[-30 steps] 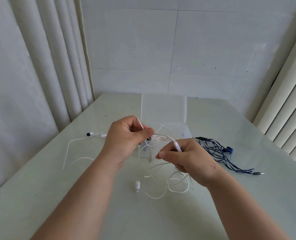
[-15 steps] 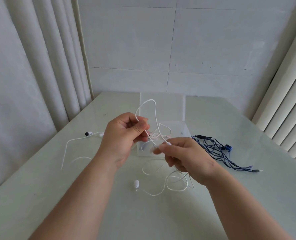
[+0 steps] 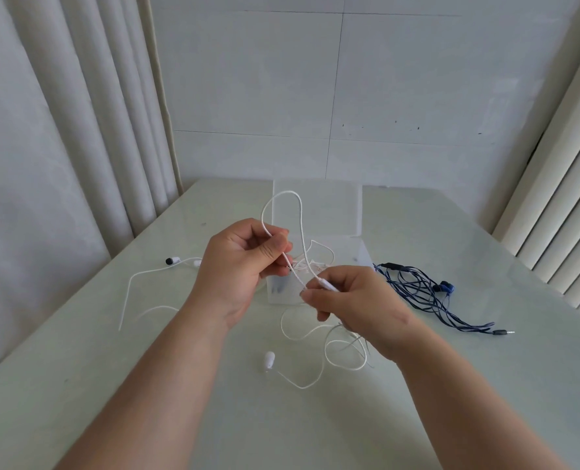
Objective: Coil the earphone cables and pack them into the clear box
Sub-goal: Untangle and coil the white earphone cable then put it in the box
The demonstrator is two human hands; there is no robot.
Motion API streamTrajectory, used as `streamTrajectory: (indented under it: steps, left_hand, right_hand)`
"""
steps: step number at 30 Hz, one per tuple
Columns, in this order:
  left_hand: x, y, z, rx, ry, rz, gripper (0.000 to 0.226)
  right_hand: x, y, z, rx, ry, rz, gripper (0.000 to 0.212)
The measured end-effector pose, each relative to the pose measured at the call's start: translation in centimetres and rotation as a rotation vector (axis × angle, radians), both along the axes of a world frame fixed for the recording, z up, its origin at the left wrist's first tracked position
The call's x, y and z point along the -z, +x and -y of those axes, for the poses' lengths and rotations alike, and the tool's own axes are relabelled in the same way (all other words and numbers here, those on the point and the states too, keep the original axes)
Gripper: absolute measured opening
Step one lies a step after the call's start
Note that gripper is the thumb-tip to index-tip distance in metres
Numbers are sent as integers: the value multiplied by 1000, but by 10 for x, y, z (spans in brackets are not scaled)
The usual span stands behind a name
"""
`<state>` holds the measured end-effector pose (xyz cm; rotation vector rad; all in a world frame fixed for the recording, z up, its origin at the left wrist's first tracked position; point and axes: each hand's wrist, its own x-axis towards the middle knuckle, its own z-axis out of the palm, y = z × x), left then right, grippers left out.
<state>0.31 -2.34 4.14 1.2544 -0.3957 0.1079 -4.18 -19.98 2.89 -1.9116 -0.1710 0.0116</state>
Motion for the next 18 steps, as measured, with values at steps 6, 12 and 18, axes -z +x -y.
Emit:
streamTrajectory:
  steps: [6, 12, 18]
  left_hand:
    - [1, 1, -2, -22, 54, -32, 7]
    - [4, 6, -2, -133, 156, -21, 25]
    - [7, 6, 0, -94, 185, -69, 23]
  right_hand:
    - [-2, -1, 0, 17, 110, -69, 8]
    - [1, 3, 4, 321, 3, 180, 5]
    - [-5, 1, 4, 113, 349, 146, 14]
